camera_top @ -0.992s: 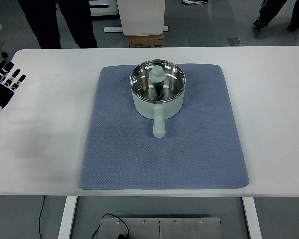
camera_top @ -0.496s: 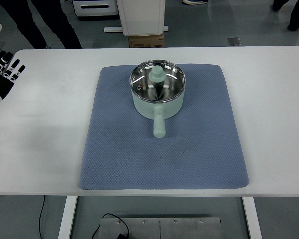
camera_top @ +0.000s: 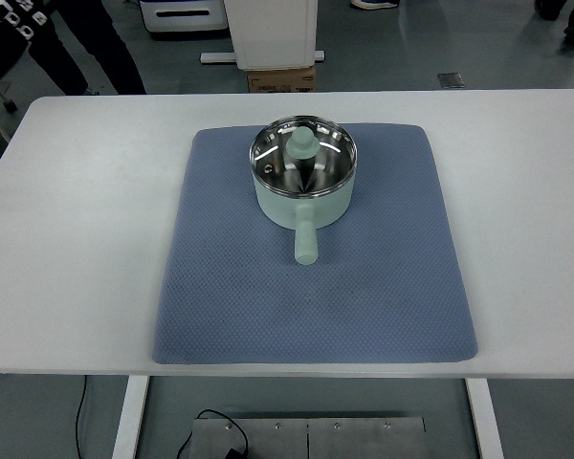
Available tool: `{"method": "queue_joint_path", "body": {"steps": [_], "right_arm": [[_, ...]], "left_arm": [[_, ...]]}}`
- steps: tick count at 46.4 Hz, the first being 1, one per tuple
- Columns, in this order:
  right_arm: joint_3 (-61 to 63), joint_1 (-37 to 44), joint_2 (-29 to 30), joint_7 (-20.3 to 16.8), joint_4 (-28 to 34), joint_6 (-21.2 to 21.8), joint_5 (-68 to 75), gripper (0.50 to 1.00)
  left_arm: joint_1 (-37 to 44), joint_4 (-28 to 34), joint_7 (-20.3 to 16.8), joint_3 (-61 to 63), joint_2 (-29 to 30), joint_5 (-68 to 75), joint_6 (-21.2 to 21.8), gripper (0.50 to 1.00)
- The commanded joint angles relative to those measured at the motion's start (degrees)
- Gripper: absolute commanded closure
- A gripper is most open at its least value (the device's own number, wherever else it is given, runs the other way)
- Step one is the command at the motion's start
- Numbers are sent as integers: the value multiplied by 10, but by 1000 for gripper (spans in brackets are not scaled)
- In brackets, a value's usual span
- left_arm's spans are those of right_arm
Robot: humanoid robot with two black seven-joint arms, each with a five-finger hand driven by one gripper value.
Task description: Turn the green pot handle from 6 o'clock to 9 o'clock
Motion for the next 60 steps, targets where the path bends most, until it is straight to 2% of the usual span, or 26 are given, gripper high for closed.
{"method": "queue_joint_path", "body": {"steps": [1,8,18,23,29,34,40,50,60], "right_arm": [[0,0,0,0,1,0,0,500],[0,0,0,0,0,0,0,500],[0,0,0,0,1,0,0,500],[0,0,0,0,0,0,0,500],[0,0,0,0,0,0,0,500],[0,0,0,0,0,0,0,500],[0,0,0,0,0,0,0,500],[0,0,0,0,0,0,0,500],[0,0,0,0,0,0,0,500]], "left_arm": [[-21,-42,4,1,-25,57,-1,500],[-49,-99,34,37,-77,139,-5,500],[-101,-161,37,160,-125,148,-10,500],[-120,-196,39,194,-143,148,-30,500],[-138,-237,68,245,-148,149,-55,500],[-151,-246,86,283,-163,149,-89,500],[-168,-246,101,316,-169,149,-89,500],[-166,-246,148,347,-169,151,-89,500],[-165,-251,149,377,-157,178,-89,500]]}}
